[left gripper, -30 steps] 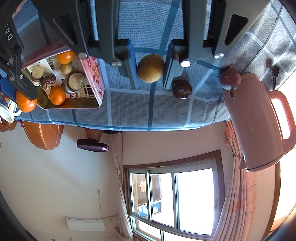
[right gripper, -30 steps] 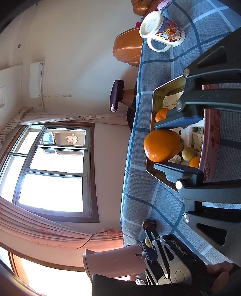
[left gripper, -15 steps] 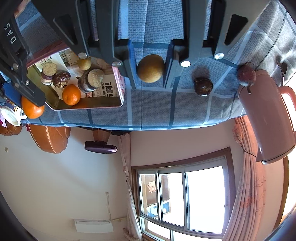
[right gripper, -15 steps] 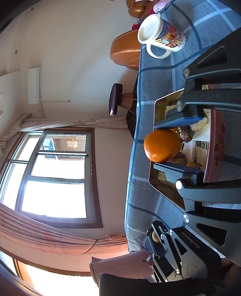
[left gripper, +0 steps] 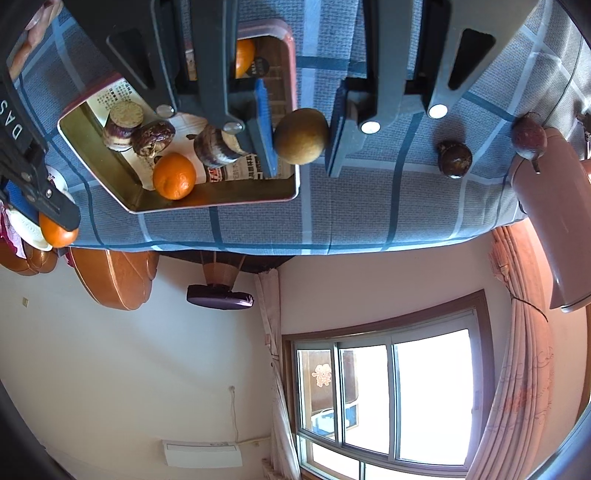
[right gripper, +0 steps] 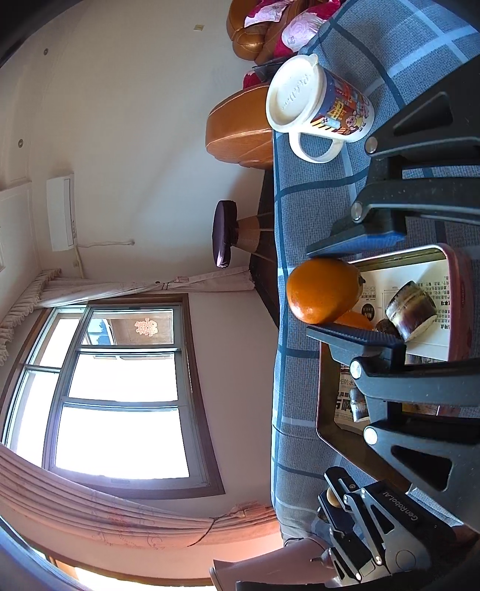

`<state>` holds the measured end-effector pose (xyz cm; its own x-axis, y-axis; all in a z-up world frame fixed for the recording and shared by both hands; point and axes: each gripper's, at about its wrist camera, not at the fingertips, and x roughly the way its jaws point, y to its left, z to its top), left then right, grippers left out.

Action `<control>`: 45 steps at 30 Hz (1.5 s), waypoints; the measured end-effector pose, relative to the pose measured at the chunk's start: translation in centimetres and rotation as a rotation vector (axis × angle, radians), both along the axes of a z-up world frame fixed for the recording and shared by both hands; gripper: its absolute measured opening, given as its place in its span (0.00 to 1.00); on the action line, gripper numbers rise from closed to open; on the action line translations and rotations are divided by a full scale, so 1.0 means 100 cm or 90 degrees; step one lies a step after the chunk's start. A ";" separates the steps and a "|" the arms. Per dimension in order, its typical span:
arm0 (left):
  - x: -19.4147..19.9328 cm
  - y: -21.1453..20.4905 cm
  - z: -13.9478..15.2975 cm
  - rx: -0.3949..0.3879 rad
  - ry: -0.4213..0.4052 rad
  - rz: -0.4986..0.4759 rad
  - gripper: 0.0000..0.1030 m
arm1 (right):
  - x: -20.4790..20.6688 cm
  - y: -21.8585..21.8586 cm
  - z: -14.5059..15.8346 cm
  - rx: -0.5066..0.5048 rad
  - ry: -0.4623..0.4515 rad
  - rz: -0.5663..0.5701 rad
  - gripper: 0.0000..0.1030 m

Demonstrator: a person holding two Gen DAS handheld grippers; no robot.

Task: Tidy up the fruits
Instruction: 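Lower the yellow-brown fruit into the tin with the left tool while the right tool holds the orange, then open both tools to drop the fruits into the tin and withdraw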

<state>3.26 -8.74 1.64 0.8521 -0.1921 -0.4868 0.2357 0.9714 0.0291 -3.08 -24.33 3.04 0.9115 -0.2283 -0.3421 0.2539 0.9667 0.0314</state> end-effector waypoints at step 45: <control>0.027 -0.032 -0.017 0.019 0.096 -0.045 0.28 | 0.049 0.000 -0.036 0.132 0.166 0.174 0.37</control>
<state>5.91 -11.95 -0.03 0.7536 -0.2325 -0.6149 0.3076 0.9514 0.0173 1.80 -24.28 -0.53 0.8060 0.1075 -0.5821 0.0140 0.9796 0.2003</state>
